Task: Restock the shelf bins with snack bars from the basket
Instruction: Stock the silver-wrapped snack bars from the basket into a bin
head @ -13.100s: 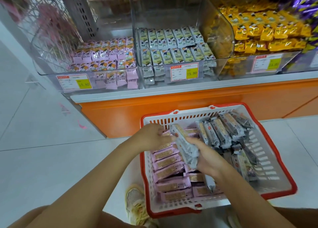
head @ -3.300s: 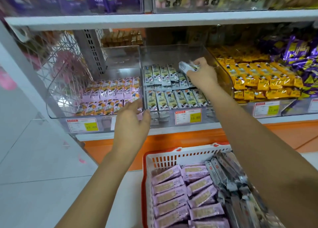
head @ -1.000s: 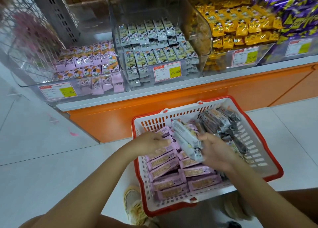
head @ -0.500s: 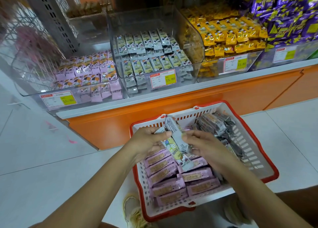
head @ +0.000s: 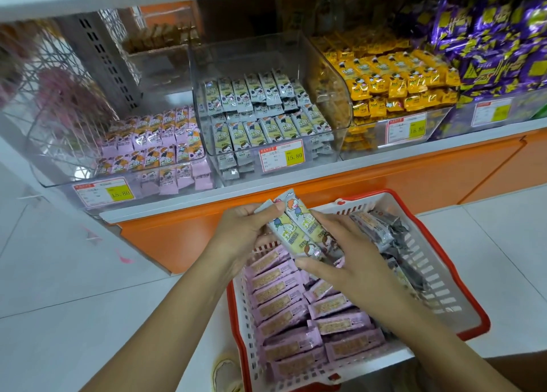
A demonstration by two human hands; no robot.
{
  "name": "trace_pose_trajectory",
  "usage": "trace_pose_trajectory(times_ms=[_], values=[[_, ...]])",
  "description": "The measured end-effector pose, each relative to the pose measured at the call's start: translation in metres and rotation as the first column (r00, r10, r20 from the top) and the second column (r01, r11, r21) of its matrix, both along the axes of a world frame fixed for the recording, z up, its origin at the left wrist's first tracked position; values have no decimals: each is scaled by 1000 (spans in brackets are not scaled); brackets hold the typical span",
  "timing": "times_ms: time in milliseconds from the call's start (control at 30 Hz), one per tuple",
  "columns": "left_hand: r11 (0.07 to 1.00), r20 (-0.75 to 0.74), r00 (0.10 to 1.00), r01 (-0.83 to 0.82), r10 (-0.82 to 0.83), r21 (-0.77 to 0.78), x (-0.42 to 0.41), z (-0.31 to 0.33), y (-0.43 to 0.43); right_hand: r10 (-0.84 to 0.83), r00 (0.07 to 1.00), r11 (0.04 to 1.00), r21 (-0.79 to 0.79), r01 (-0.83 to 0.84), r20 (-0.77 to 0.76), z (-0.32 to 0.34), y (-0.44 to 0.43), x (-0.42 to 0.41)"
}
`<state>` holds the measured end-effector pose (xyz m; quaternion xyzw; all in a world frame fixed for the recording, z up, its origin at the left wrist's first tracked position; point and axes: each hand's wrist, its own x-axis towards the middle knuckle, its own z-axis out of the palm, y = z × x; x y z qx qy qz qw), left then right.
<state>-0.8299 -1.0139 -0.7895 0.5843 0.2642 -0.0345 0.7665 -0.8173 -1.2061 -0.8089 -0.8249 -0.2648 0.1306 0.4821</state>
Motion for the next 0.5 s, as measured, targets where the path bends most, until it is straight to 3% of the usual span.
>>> trace_pose_trajectory(times_ms=[100,200,300,433,500], values=[[998,71,997,-44,41,39,9,17,4,-17,968,995,-93,41,250,10,13,9],[998,167,985,-51,44,36,19,43,10,-72,913,989,-92,118,401,25,28,24],[995,274,959,-89,72,51,28,65,13,-126,794,979,-55,197,595,40,45,39],[982,334,933,-171,134,83,43,77,21,-137,741,976,-39,216,657,62,67,63],[965,323,940,-182,114,187,51,79,27,-144,743,970,-57,237,654,75,77,85]])
